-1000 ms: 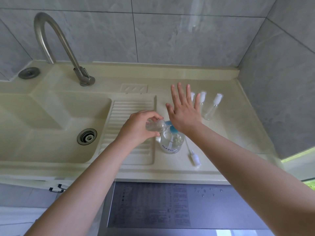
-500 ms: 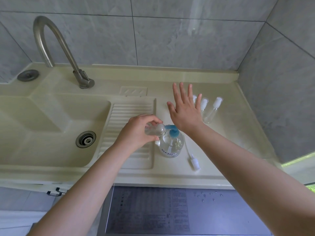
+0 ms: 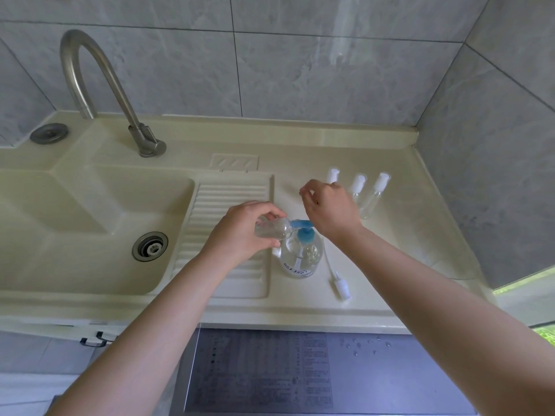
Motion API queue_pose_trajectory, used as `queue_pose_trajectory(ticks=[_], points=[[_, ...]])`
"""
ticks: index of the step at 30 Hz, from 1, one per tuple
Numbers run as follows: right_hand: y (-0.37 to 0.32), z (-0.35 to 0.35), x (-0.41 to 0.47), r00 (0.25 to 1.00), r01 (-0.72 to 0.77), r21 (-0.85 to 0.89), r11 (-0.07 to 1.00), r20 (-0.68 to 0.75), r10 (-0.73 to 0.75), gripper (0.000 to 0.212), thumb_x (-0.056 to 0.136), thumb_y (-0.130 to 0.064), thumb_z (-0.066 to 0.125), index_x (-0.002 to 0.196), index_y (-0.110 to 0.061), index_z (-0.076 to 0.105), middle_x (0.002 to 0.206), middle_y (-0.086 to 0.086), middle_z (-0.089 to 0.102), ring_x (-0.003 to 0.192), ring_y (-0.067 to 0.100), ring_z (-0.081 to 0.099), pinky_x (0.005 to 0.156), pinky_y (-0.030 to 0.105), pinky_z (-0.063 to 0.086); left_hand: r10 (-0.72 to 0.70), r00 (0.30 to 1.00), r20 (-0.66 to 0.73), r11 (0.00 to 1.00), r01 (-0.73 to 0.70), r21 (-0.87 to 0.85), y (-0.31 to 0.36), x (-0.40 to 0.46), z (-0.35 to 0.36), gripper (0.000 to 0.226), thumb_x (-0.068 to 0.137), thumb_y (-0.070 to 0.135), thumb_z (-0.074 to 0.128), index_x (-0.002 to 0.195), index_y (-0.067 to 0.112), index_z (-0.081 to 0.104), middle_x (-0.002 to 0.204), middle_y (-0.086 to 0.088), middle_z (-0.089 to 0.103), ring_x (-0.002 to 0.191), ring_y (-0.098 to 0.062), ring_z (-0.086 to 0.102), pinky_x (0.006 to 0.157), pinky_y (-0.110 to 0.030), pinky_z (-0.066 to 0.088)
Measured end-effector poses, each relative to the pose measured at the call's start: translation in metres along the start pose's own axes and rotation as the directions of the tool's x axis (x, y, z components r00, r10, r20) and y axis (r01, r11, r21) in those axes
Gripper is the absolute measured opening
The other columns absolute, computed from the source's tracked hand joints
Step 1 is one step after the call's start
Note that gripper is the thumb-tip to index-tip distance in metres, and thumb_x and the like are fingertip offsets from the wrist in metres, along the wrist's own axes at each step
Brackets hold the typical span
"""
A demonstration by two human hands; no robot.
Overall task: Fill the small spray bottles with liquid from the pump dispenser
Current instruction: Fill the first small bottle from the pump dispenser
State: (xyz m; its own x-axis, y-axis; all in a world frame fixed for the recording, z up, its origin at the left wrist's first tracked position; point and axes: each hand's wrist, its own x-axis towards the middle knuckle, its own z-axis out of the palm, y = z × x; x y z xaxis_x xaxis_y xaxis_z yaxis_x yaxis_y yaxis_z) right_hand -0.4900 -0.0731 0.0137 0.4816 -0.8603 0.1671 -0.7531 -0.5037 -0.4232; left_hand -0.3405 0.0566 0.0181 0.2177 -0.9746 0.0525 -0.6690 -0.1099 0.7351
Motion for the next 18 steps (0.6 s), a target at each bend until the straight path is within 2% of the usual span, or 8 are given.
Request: queue_pose_trajectory(ticks=[4, 7, 8, 10, 12, 14, 16, 18], points=[[-0.006, -0.011, -0.006, 0.971, -0.190, 0.225, 0.956, 0.186, 0.149, 0.043, 0.102, -0.037, 0.039, 0.080, -0.018, 0.071, 0.067, -0.006, 0.063, 0.073, 0.021, 0.063, 0.065, 0.033, 0.047, 0.032, 0.999, -0.007, 0.999, -0.032, 0.005, -0.001, -0.001, 0.001, 0.050, 0.065, 0.016, 0.089, 0.107, 0.033, 0.070, 0.105, 0.014, 0.066, 0.097, -0.004, 0.062, 0.093, -0.029, 0.051], [-0.010, -0.023, -0.013, 0.948, -0.232, 0.350, 0.908, 0.293, 0.129, 0.042, 0.102, -0.031, 0.044, 0.073, -0.014, 0.070, 0.056, -0.002, 0.065, 0.050, 0.009, 0.059, 0.057, 0.018, 0.046, 0.043, 0.999, -0.010, 0.999, -0.043, 0.000, 0.000, -0.002, 0.001, 0.050, 0.065, 0.014, 0.089, 0.108, 0.030, 0.070, 0.105, 0.012, 0.066, 0.097, -0.004, 0.062, 0.093, -0.024, 0.050], [-0.011, -0.027, -0.016, 0.934, -0.253, 0.377, 0.891, 0.336, 0.123, 0.040, 0.101, -0.028, 0.045, 0.073, -0.013, 0.069, 0.057, 0.003, 0.067, 0.049, 0.009, 0.061, 0.056, 0.016, 0.045, 0.043, 0.999, -0.009, 0.999, -0.043, -0.001, 0.000, -0.002, 0.001, 0.049, 0.065, 0.014, 0.089, 0.108, 0.030, 0.071, 0.105, 0.012, 0.067, 0.096, -0.003, 0.062, 0.092, -0.021, 0.049], [-0.011, -0.034, -0.022, 0.904, -0.317, 0.447, 0.837, 0.409, 0.125, 0.032, 0.096, -0.021, 0.048, 0.076, -0.009, 0.070, 0.069, 0.012, 0.073, 0.060, 0.019, 0.071, 0.067, 0.025, 0.054, 0.040, 0.999, -0.003, 0.999, -0.040, 0.001, 0.000, -0.002, 0.000, 0.049, 0.065, 0.014, 0.089, 0.108, 0.029, 0.071, 0.106, 0.012, 0.067, 0.097, -0.001, 0.061, 0.090, -0.016, 0.047], [-0.007, -0.042, -0.026, 0.881, -0.358, 0.488, 0.796, 0.458, 0.115, 0.025, 0.090, -0.018, 0.050, 0.083, -0.007, 0.072, 0.075, 0.011, 0.075, 0.069, 0.023, 0.075, 0.083, 0.036, 0.059, 0.045, 0.999, -0.003, 0.999, -0.045, 0.002, 0.000, -0.002, 0.000, 0.049, 0.065, 0.012, 0.089, 0.108, 0.027, 0.071, 0.106, 0.011, 0.067, 0.096, 0.001, 0.061, 0.088, -0.012, 0.046], [-0.005, -0.048, -0.032, 0.874, -0.326, 0.463, 0.824, 0.479, 0.077, 0.018, 0.087, -0.015, 0.057, 0.088, -0.011, 0.074, 0.079, 0.004, 0.077, 0.074, 0.016, 0.075, 0.088, 0.031, 0.057, 0.044, 0.999, -0.006, 0.999, -0.044, -0.002, 0.000, -0.001, 0.000, 0.049, 0.064, 0.010, 0.088, 0.107, 0.026, 0.071, 0.104, 0.010, 0.068, 0.094, 0.002, 0.061, 0.085, -0.009, 0.045], [-0.003, -0.050, -0.038, 0.887, -0.234, 0.389, 0.891, 0.460, 0.032, 0.011, 0.084, -0.012, 0.066, 0.089, -0.018, 0.073, 0.079, -0.003, 0.077, 0.078, 0.010, 0.074, 0.079, 0.023, 0.055, 0.034, 0.999, -0.004, 0.999, -0.034, 0.002, -0.001, -0.001, 0.001, 0.049, 0.064, 0.011, 0.089, 0.106, 0.028, 0.071, 0.103, 0.011, 0.068, 0.093, 0.001, 0.061, 0.085, -0.012, 0.046], [-0.001, -0.049, -0.042, 0.906, -0.168, 0.360, 0.918, 0.423, 0.000, 0.010, 0.085, -0.011, 0.070, 0.089, -0.020, 0.072, 0.076, -0.004, 0.076, 0.077, 0.007, 0.073, 0.063, 0.014, 0.050, 0.023, 1.000, -0.001, 1.000, -0.023, 0.010, -0.002, 0.000, 0.002, 0.049, 0.063, 0.014, 0.089, 0.105, 0.032, 0.071, 0.102, 0.013, 0.067, 0.094, -0.003, 0.062, 0.088, -0.021, 0.050]])
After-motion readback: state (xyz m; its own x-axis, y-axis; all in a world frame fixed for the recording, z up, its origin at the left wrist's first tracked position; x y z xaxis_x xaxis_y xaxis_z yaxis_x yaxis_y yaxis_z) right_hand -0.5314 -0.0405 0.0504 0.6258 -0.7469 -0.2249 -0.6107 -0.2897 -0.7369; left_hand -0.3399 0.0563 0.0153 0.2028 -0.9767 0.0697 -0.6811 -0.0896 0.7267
